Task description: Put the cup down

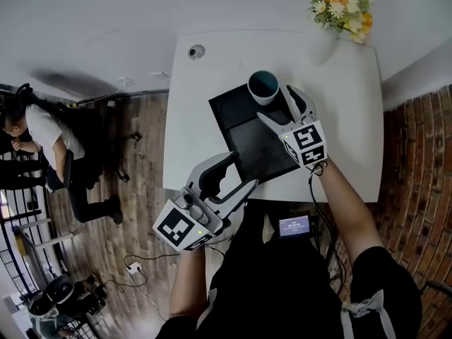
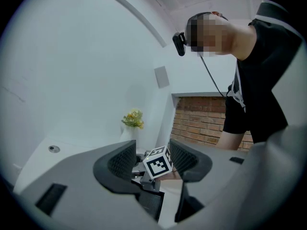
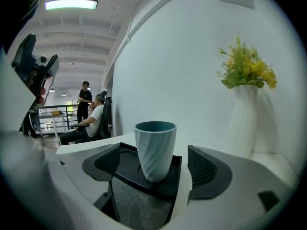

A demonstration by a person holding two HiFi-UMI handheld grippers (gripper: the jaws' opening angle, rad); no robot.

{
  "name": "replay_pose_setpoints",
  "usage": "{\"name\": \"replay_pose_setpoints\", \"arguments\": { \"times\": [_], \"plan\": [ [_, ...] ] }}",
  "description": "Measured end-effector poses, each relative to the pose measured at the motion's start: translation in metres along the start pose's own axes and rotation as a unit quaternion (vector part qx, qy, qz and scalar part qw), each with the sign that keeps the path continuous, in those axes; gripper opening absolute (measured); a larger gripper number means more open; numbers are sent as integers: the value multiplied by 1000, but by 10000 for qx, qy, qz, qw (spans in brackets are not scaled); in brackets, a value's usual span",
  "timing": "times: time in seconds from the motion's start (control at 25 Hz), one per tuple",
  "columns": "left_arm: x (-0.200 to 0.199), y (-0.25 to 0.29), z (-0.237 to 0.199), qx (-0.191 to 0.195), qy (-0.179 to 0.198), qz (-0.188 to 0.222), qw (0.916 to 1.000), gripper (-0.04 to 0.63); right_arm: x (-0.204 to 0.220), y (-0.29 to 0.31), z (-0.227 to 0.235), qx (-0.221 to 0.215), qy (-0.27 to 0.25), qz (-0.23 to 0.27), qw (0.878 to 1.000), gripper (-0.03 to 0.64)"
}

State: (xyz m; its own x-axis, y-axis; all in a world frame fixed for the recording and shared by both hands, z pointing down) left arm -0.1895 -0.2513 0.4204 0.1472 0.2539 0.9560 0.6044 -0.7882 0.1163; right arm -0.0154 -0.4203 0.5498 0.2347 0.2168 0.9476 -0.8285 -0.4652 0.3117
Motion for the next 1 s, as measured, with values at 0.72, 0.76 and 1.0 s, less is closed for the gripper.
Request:
{"name": "replay_pose_setpoints", "arguments": {
  "times": [0.72,0.76,1.0],
  "plan": [
    [-3,-10,20,155,187,129,9996,227,-25,-109,-44,-495,1867,443,9802,92],
    [-3,-11,21,168,197,142,9996,227,-26,-116,-47,-474,1928,495,9788,80],
    [-1,-16,27,222,300,129,9992,227,-40,-158,-64,-517,2112,660,9738,38]
  ]
}}
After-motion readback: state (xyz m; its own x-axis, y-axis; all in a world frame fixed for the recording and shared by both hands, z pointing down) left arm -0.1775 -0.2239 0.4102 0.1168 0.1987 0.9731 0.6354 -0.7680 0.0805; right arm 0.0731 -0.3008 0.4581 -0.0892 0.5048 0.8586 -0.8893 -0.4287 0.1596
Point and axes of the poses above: the fingertips, and each gripper's own axes: y forward along the fingers, z to its right, x out of its underside, the point moved 9 cm from there along -y, backward along the fingers, and after that the axes turned 13 degrees about -x, right-handed, at the moved point
